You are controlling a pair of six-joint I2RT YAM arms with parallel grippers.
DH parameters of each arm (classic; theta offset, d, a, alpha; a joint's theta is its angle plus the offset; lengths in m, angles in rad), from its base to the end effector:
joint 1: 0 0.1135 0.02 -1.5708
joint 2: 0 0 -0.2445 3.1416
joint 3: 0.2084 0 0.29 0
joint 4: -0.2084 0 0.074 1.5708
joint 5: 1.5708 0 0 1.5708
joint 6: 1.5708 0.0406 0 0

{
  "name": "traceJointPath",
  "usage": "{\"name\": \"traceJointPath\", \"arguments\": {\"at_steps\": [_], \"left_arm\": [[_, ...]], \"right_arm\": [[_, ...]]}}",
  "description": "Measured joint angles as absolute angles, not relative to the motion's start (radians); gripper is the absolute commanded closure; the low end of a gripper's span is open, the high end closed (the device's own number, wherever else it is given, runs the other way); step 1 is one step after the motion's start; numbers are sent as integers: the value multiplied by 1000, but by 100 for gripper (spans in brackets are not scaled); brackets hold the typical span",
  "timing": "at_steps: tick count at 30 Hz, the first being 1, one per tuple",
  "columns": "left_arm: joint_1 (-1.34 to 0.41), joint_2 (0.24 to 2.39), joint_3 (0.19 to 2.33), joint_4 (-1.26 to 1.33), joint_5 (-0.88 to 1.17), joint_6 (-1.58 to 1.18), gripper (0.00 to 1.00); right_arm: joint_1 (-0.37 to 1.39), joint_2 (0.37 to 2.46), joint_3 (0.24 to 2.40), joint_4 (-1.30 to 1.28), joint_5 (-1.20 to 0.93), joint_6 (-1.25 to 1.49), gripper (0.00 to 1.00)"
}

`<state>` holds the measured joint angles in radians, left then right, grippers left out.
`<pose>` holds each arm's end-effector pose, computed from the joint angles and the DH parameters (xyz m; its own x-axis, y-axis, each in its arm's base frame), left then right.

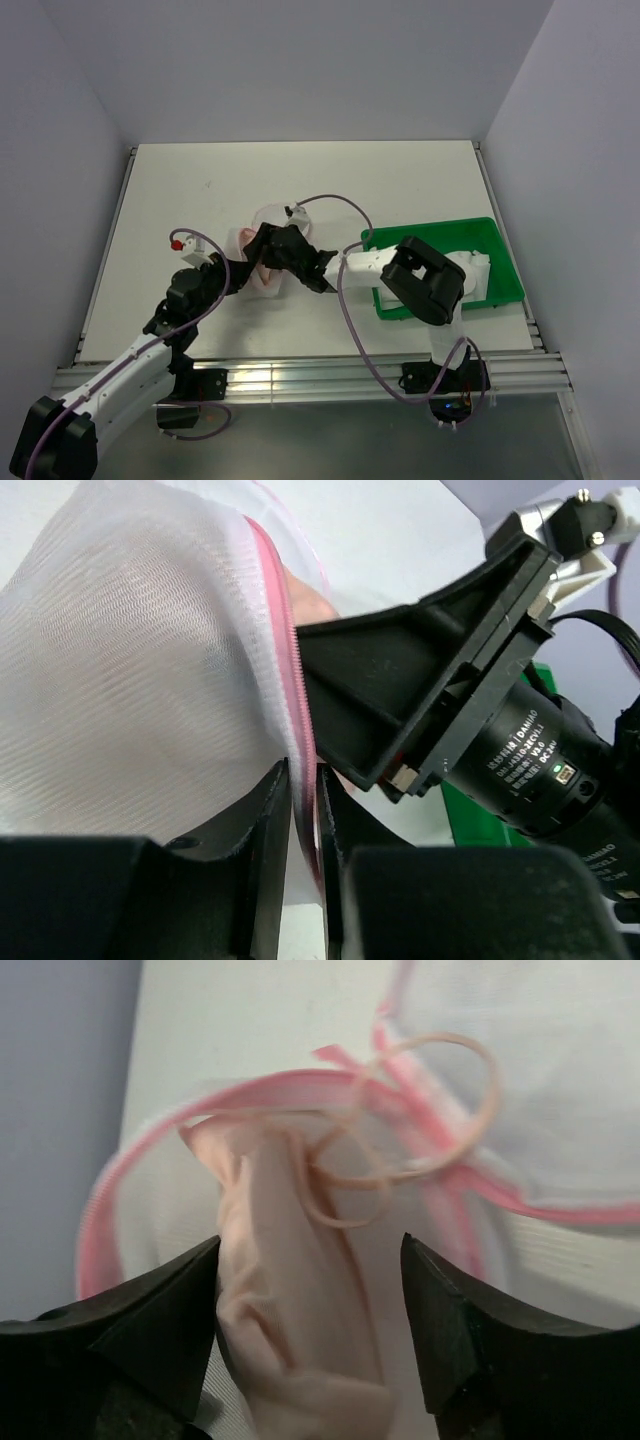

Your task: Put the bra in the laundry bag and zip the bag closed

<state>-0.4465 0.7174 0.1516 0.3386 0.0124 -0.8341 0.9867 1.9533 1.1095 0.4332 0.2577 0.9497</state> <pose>0.1974 -0.0951 0.1470 -0.4644 -0.5988 -0.6525 0.1469 0.6745 -0.7235 0.2560 0.3684 0.1230 -0.6793 0.3984 -0.6163 -0.2154 0.6945 0.6864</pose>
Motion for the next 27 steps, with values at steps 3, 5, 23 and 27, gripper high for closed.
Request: {"name": "traceJointPath", "arguments": {"at_steps": [3,5,23,27], "left_arm": [[-447,715,159,314,-25,-834,78],[-447,712,159,308,-42,-834,78],[-447,689,160,267,-70,-833,80],[-447,680,160,262,-70,-833,81]], "right_arm": [[958,1922,1106,349,215,880,11],[937,1885,1103,299,184,835,8],[717,1797,1129,73,92,645,30],[672,1897,1213,15,151,639,30]]}}
